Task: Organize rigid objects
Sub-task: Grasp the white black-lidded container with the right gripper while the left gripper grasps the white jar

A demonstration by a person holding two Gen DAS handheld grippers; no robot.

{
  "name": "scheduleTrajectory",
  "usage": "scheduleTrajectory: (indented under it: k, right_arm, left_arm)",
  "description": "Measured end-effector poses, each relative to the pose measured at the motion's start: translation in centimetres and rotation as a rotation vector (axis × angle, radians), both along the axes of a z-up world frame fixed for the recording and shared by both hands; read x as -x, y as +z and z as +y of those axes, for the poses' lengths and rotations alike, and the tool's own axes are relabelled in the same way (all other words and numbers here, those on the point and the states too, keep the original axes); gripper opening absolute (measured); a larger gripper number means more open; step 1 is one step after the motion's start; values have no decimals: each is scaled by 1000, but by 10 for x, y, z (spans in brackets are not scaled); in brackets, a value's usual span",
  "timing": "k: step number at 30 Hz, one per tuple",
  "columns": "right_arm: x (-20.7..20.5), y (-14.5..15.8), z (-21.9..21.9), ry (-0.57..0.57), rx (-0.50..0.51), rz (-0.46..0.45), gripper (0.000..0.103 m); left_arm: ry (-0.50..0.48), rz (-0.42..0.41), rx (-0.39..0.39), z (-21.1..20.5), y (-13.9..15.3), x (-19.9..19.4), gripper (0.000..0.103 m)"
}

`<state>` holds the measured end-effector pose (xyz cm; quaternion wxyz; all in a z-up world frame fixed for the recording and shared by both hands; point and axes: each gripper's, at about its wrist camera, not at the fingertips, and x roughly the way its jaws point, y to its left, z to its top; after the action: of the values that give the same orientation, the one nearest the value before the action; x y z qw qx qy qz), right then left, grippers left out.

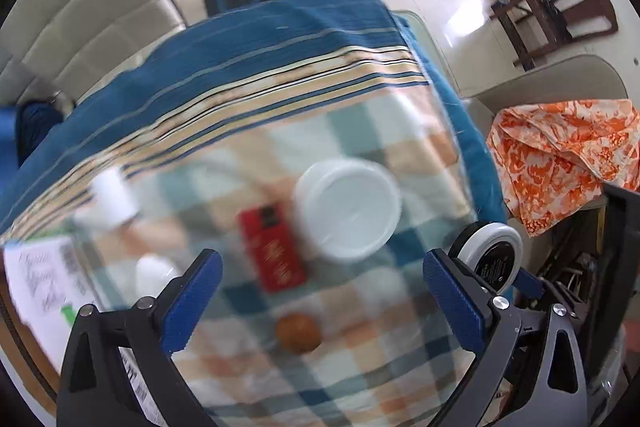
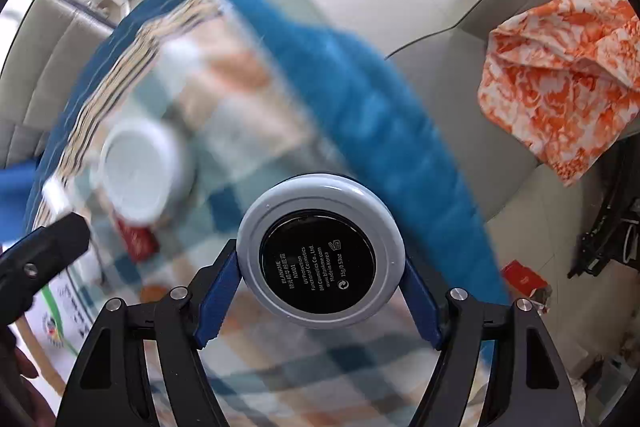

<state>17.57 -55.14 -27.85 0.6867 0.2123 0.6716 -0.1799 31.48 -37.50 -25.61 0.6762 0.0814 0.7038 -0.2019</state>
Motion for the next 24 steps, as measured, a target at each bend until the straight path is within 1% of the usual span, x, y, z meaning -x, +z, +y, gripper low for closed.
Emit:
scheduleTrajectory:
  k: [5, 8, 10, 11, 12, 15, 18, 22, 24]
  right_arm:
    - [-9, -7, -19, 1, -1, 15, 77]
    - [-10, -15, -20, 0, -9, 23, 77]
    - [-9, -20, -18, 2, -12, 24, 77]
    - [-10, -21, -18, 7, -11, 26, 78]
    - [-9, -23, -17, 8, -11, 26, 78]
    - [-10, -29, -18, 11, -14, 37, 78]
    - [-10, -40, -22, -6, -37, 59, 78]
    - [-9, -45, -23, -14, -31, 62, 77]
    - [-9, -45, -21, -11, -25, 62, 77]
  left_arm:
    - [-41, 46, -65, -31, -32, -10, 103]
    - [-53, 60, -94, -36, -50, -11, 103]
    - [-58, 46, -106, -37, -56, -10, 92]
    - [-58, 48, -99, -37, -56, -9, 82]
    - [-60, 46, -89, -37, -57, -8, 79]
    - [-77, 34, -87, -37, -59, -7, 79]
    - [-107, 24, -120, -44, -65, -10, 80]
    - [-89, 21, -110, -42, -68, -12, 78]
    - [-93, 1, -121, -40, -65, -8, 68]
